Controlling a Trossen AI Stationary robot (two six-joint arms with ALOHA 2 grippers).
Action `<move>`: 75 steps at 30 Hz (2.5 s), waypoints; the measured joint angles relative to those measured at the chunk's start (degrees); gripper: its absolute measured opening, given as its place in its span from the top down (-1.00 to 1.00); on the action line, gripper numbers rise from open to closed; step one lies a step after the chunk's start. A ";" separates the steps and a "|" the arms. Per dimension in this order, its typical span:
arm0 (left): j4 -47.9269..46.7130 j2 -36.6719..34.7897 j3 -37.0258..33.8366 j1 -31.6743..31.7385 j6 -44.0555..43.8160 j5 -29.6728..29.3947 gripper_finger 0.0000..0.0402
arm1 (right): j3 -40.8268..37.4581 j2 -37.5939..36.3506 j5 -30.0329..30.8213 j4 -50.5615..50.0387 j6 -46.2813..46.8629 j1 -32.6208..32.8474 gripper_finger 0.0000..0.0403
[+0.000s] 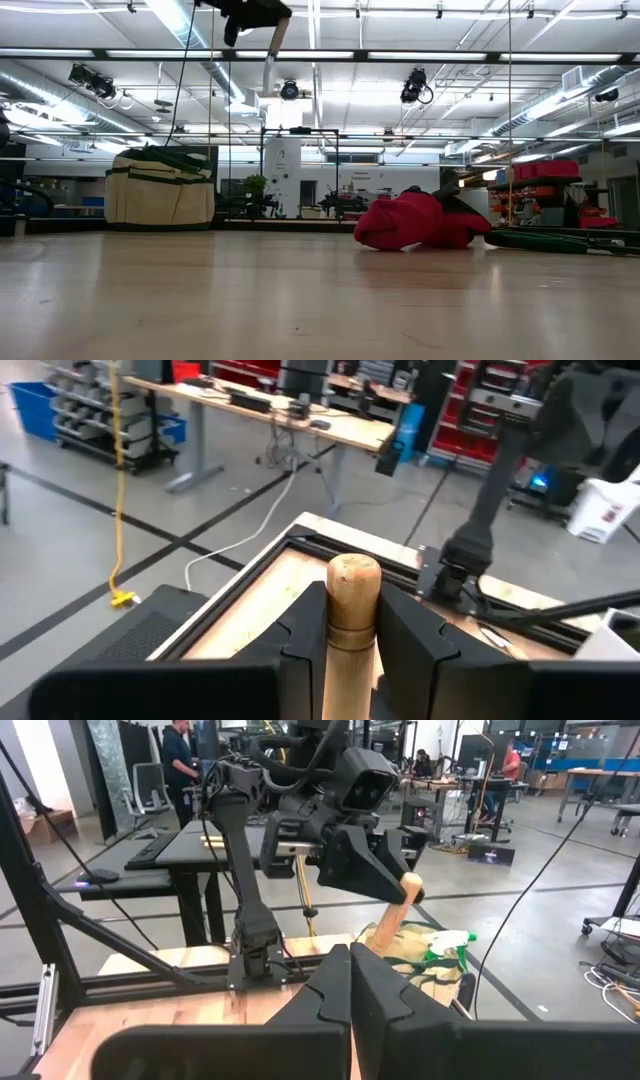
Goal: Pick & Place Garden tools in Gardening bag
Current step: Put the top trowel into the gardening bag
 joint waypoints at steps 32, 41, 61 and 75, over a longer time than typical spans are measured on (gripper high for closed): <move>-7.77 -22.46 -13.26 18.34 5.31 -15.58 0.63 | 0.00 -0.02 4.50 1.50 -0.02 -0.02 1.00; -7.71 -24.19 -13.26 21.08 8.80 -21.46 0.63 | 0.00 -0.02 5.11 1.49 0.93 -0.02 1.00; -2.79 -23.39 -20.07 23.33 10.79 -27.97 0.63 | 0.00 -0.02 5.18 1.46 1.14 -0.02 1.00; 8.66 -23.37 -30.13 25.69 12.74 -30.20 0.63 | 0.00 -0.02 4.94 1.19 1.12 -0.02 1.00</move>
